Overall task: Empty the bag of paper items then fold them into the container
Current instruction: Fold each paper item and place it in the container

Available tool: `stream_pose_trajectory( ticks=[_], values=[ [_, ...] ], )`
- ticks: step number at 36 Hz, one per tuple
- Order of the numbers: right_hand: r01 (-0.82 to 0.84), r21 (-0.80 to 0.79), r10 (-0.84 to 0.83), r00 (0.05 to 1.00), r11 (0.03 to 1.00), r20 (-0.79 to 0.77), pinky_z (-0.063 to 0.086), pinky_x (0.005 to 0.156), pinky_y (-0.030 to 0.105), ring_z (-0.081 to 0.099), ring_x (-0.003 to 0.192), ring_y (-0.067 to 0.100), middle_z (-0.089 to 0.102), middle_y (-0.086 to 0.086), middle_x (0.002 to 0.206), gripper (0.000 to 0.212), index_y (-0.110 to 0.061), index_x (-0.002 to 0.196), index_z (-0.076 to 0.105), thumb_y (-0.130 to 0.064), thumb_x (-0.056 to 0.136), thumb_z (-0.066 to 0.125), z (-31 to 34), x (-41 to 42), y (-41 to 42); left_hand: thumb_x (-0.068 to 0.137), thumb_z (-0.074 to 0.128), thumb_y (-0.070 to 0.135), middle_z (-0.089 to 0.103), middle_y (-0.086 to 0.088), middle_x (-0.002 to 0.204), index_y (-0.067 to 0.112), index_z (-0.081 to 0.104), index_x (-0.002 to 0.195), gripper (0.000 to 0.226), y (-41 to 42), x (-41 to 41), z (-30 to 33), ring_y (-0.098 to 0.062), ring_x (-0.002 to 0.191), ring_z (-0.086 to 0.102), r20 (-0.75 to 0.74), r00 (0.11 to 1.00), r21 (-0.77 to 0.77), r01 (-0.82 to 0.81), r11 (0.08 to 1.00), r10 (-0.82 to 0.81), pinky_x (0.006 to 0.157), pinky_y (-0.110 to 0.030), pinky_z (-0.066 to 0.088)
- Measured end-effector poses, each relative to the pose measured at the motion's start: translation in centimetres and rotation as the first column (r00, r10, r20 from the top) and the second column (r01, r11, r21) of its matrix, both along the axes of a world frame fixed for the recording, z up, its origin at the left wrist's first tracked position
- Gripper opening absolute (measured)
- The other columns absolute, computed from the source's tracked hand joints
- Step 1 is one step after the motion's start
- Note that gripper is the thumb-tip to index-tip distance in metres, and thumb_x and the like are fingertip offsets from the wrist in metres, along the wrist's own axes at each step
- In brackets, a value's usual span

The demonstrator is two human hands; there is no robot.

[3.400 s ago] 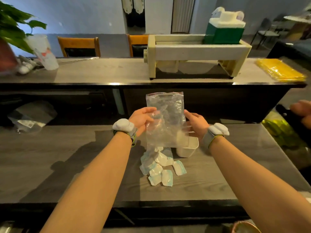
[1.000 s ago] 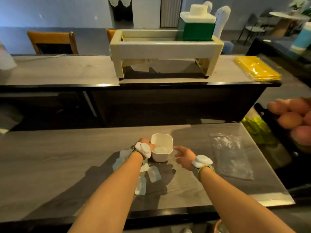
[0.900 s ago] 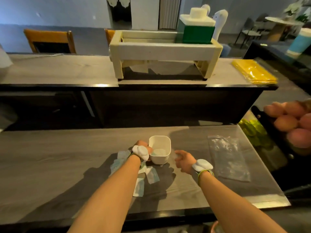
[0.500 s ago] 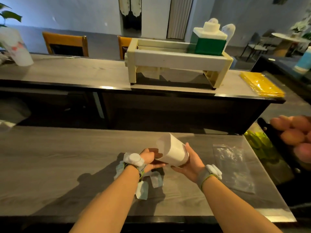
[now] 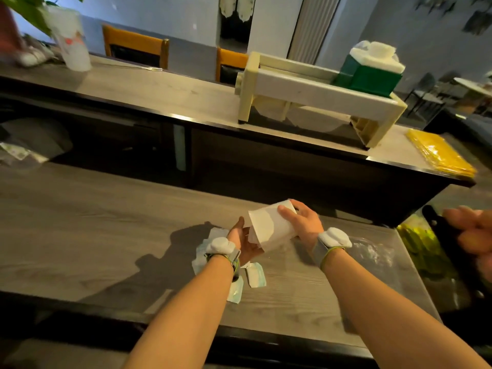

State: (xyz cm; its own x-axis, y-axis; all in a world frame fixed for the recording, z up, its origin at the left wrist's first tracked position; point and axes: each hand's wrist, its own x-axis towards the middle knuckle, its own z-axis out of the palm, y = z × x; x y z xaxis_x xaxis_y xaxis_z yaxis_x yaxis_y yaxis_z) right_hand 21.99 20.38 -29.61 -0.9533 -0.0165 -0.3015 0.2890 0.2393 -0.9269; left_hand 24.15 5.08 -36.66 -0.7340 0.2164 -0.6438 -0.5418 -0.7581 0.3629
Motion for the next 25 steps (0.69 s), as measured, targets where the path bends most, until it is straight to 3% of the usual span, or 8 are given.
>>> stream_pose_trajectory(
  ticks=[4,8,11,12,16,18,21,25],
  values=[
    [-0.01,0.042,0.012,0.999,0.999,-0.051,0.058,0.084,0.039,0.066,0.096,0.02,0.065,-0.001,0.112,0.055,-0.038,0.127,0.053,-0.049,0.076,0.072,1.1,0.1,-0.5,0.096,0.044,0.049,0.063,-0.019,0.106,0.004,0.057,0.109,0.049,-0.6,0.1,-0.3,-0.034,0.093,0.059,0.019,0.999,-0.039,0.032,0.999,-0.032,0.084,-0.049,0.051],
    [-0.003,-0.01,0.003,0.998,1.0,-0.057,0.057,0.066,0.028,0.068,0.089,0.018,0.067,-0.003,0.102,0.036,-0.039,0.116,0.058,-0.043,0.082,0.069,1.9,0.2,-0.7,0.091,0.061,0.01,0.059,-0.018,0.129,-0.002,0.054,0.124,0.035,-0.7,0.1,-1.6,-0.032,0.105,0.06,0.005,0.997,-0.121,-0.071,0.99,0.073,0.078,-0.043,0.059],
    [0.047,-0.107,-0.049,0.999,0.993,-0.009,0.06,0.071,0.037,0.069,0.092,0.023,0.07,0.005,0.103,0.014,-0.04,0.097,0.066,-0.044,0.084,0.065,1.2,0.3,-0.1,0.094,0.048,-0.005,0.06,-0.019,0.112,-0.006,0.052,0.115,0.021,-1.3,0.7,-1.6,-0.031,0.093,0.058,-0.028,0.991,-0.127,-0.133,0.983,0.131,0.082,-0.044,0.056],
    [0.085,-0.155,-0.079,0.996,0.984,0.045,0.059,0.074,0.04,0.068,0.096,0.026,0.069,0.009,0.108,0.02,-0.037,0.1,0.067,-0.048,0.083,0.065,0.8,0.4,0.2,0.094,0.046,-0.005,0.06,-0.019,0.108,-0.004,0.052,0.116,0.023,-1.4,0.7,-1.5,-0.032,0.097,0.058,-0.035,0.995,-0.173,-0.103,0.98,0.098,0.085,-0.044,0.056],
    [0.238,-0.335,-0.125,0.937,0.912,0.326,0.057,0.079,0.047,0.062,0.105,0.031,0.063,0.012,0.116,0.047,-0.023,0.119,0.058,-0.055,0.084,0.062,-1.7,0.9,1.8,0.097,0.044,0.001,0.048,-0.022,0.14,-0.004,0.039,0.138,0.042,-1.0,0.5,-0.5,-0.035,0.121,0.054,-0.025,0.998,-0.37,0.039,0.928,-0.052,0.075,-0.034,0.056],
    [0.299,-0.38,-0.122,0.898,0.875,0.424,0.053,0.09,0.052,0.059,0.11,0.033,0.06,0.013,0.118,0.046,-0.02,0.117,0.056,-0.056,0.087,0.057,-3.1,1.6,2.7,0.092,0.053,0.001,0.052,-0.022,0.137,0.001,0.044,0.136,0.045,-0.1,0.2,-0.2,-0.035,0.115,0.059,-0.035,0.995,-0.41,0.071,0.909,-0.094,0.072,-0.035,0.057],
    [0.378,-0.405,-0.142,0.852,0.833,0.504,0.044,0.102,0.056,0.055,0.113,0.034,0.058,0.013,0.11,0.04,-0.018,0.109,0.051,-0.054,0.091,0.051,-4.0,2.2,3.2,0.079,0.069,0.0,0.067,-0.021,0.11,0.005,0.059,0.121,0.043,1.2,-0.1,-0.2,-0.034,0.092,0.065,-0.042,0.996,-0.4,0.052,0.915,-0.075,0.065,-0.04,0.059],
    [0.38,-0.234,-0.237,0.85,0.895,0.471,0.052,0.092,0.049,0.059,0.096,0.029,0.06,0.009,0.1,0.044,-0.019,0.113,0.05,-0.058,0.094,0.043,-4.3,2.4,2.9,0.08,0.062,0.003,0.07,-0.016,0.088,0.016,0.075,0.081,0.019,1.9,-1.0,-0.7,-0.036,0.088,0.067,-0.046,0.993,-0.537,0.067,0.841,-0.109,0.077,-0.053,0.058]
  ],
)
